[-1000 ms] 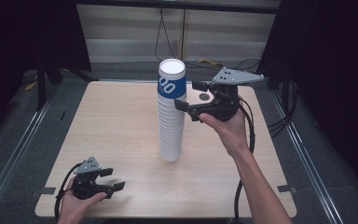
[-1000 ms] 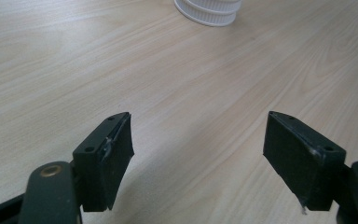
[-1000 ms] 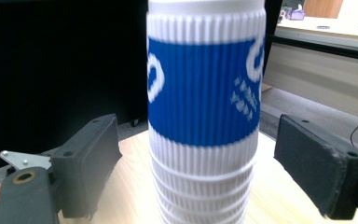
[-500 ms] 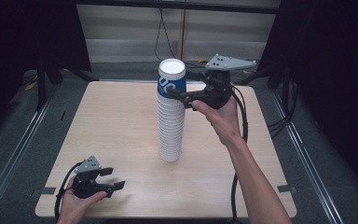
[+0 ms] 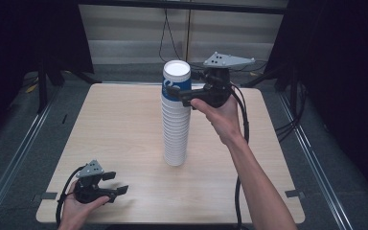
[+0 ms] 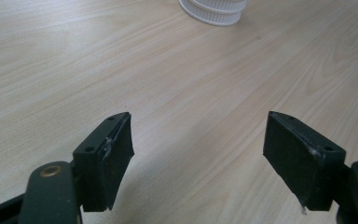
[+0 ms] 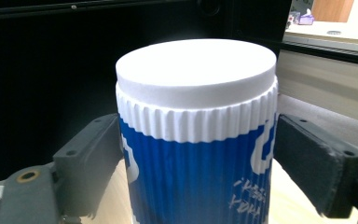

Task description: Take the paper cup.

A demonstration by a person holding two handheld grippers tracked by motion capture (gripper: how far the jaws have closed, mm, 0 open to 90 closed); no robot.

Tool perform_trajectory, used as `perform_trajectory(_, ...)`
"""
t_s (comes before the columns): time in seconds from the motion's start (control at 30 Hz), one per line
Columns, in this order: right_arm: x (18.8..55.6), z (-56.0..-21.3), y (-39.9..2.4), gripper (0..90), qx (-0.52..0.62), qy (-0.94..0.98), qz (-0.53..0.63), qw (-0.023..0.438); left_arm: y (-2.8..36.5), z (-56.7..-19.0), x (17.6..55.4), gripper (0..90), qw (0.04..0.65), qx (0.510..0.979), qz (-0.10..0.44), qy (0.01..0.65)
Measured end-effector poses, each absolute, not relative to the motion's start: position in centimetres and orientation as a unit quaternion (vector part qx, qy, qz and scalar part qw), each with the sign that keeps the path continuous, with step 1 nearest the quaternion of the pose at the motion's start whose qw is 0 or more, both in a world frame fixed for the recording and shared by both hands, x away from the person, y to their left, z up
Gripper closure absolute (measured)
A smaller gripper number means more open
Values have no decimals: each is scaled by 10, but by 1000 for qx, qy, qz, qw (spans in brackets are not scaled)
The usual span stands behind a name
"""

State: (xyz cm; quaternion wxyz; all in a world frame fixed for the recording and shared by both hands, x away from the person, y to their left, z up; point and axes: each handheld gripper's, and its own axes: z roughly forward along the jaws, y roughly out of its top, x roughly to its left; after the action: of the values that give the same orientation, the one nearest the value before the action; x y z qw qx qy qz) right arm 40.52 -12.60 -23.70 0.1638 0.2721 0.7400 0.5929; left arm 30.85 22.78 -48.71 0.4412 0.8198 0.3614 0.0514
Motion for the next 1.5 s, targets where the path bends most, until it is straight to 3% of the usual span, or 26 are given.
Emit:
perform_trajectory(0.43, 408, -241, -123, 220, 269, 747, 586, 163, 229, -487, 309, 240, 439, 821, 55, 361)
perform_trajectory(1.5, 407, -234, -121, 228, 263, 749, 583, 175, 229, -487, 309, 243, 438, 821, 55, 360)
